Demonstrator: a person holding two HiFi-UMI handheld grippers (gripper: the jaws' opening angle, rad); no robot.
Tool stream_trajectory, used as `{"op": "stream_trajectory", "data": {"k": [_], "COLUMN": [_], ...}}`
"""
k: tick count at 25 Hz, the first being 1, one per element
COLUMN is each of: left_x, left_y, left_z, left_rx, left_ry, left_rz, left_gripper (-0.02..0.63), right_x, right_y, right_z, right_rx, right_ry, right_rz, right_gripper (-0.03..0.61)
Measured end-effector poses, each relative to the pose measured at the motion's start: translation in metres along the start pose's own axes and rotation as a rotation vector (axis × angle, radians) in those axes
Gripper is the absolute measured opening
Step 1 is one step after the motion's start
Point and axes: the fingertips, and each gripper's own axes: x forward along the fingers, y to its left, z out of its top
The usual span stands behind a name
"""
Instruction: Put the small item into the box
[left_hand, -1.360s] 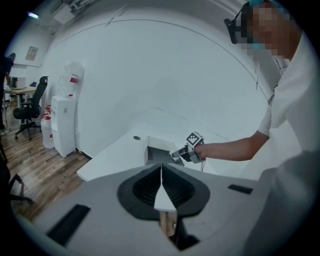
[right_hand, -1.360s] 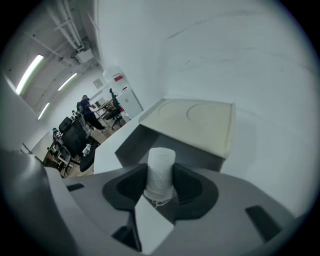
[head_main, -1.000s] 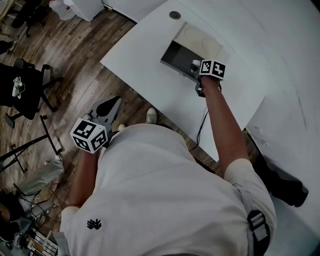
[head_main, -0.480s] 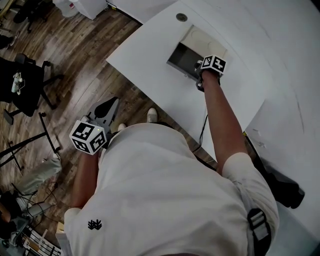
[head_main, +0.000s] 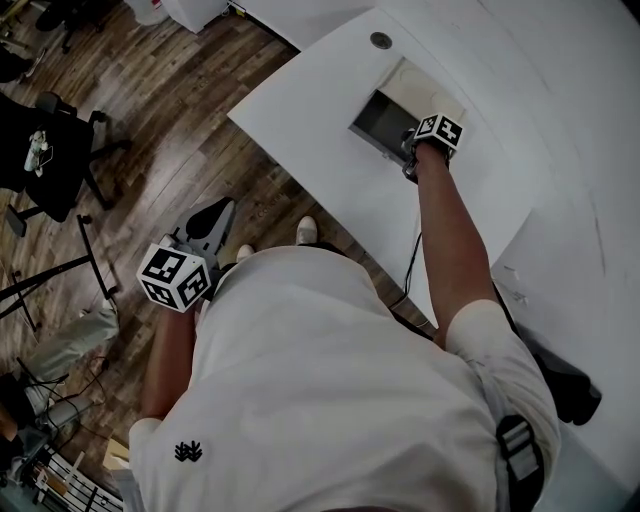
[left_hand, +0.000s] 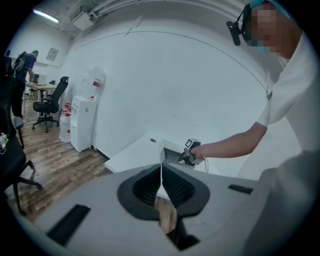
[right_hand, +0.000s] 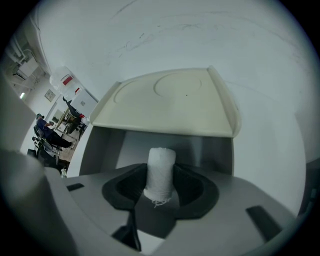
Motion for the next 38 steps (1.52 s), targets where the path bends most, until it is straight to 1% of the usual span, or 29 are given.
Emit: {"op": "stream_trajectory", "data": {"k": [8, 18, 26, 33, 38], "left_x": [-0.011, -0.014, -0.011, -0.020, -0.025], "left_y": [0.008, 0.014, 0.010, 0.016, 0.014], "left_z": [-0.001, 0.000, 0.002, 0.001, 0.003], "left_rx": [-0.002, 0.002, 0.025, 0.050, 0.077], "left_ry": [0.001, 0.004, -0.002, 0.004, 0.004], "left_rz": [0.006, -0.008, -0.054, -0.095, -0.144], "left_gripper": [0.014, 0.014, 0.014, 0.014, 0.014], "right_x": [-0.001, -0.006, -0.021, -0.047, -0.070], "right_y": [-0.005, -0.004, 0.007, 0.016, 0.022], "right_z": [0.002, 0.003, 0.006, 0.001, -0.010], "right_rx": [0.039, 0.055, 0.002, 0.011, 0.021], "right_ry": [-0.004, -0.024, -0.062, -0.127, -0.175], "right_rz": [-0.012, -0.002, -0.003, 0.024, 0.055], "right_gripper": [0.176, 0.194, 0.202, 0.201, 0.198]}}
